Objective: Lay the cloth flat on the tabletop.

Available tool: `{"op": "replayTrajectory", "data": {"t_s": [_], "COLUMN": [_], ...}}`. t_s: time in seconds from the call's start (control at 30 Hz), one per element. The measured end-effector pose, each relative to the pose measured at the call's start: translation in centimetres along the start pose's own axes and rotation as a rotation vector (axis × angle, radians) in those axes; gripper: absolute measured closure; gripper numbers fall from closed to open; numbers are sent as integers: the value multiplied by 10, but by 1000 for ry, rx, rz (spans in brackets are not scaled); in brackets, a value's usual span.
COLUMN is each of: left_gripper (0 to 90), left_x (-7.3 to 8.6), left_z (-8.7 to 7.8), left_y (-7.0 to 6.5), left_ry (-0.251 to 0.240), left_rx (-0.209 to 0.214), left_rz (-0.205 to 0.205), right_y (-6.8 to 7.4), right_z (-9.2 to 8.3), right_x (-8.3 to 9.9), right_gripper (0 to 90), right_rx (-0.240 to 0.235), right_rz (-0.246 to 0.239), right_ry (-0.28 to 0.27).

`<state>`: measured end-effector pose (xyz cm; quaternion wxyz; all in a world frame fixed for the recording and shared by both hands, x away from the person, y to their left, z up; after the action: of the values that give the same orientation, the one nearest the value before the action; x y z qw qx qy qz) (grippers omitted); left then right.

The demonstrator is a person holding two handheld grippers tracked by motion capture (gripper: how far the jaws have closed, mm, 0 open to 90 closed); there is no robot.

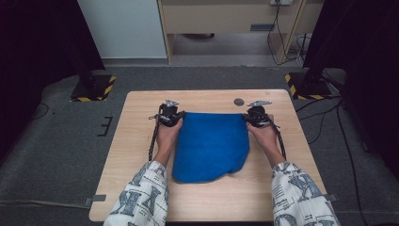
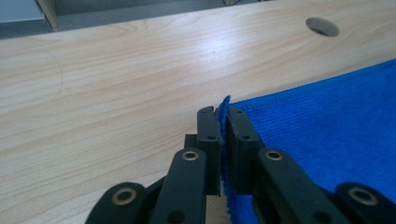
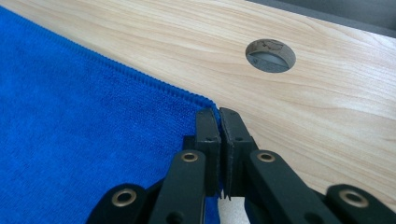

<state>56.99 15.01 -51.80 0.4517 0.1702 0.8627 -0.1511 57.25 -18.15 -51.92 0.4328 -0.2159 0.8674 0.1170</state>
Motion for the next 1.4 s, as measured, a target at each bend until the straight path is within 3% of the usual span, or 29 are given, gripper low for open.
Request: {"op": "replayTrajectory", "data": {"t_s": [0.23, 0.33, 0.5, 0.57, 0.7, 0.93, 1.13, 1.4], "left_gripper": [719, 572, 402, 374, 344, 317, 261, 177], "left_x": [3, 0, -6, -8, -12, -20, -24, -23], "left_z": [1, -3, -13, -16, -26, -40, -49, -63], "left_y": [8, 10, 14, 15, 14, 11, 7, 5], "left_ry": [-4, -32, -66, -69, -72, -89, -98, -94], "left_rx": [13, 8, -11, -12, -13, -18, -6, -2], "left_rz": [-6, -8, 1, 1, 8, 33, 39, 52], "right_y": [-2, -3, -4, -4, -5, -9, -14, -14], "right_z": [7, 12, 18, 20, 21, 10, -6, -24], "right_x": [-1, 0, 1, 1, -3, -10, -18, -23], "right_gripper": [876, 874, 870, 826, 652, 390, 252, 185], "right_rx": [17, 29, 48, 43, 59, 65, 62, 51], "right_rz": [5, 3, -4, 0, 14, 23, 39, 31], "right_ry": [8, 30, 63, 70, 66, 41, -8, -30]}}
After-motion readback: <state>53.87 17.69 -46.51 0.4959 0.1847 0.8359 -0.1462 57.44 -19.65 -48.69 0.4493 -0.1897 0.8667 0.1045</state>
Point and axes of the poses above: each handheld gripper's, and its own axes: z roughly forward along the jaws, x roughly out of its underside, y roughly to its left, the point moved 3 cm from there along z, roughly forward along the jaws, and after that the axes turned 3 degrees about -y, right-handed, at the moved point
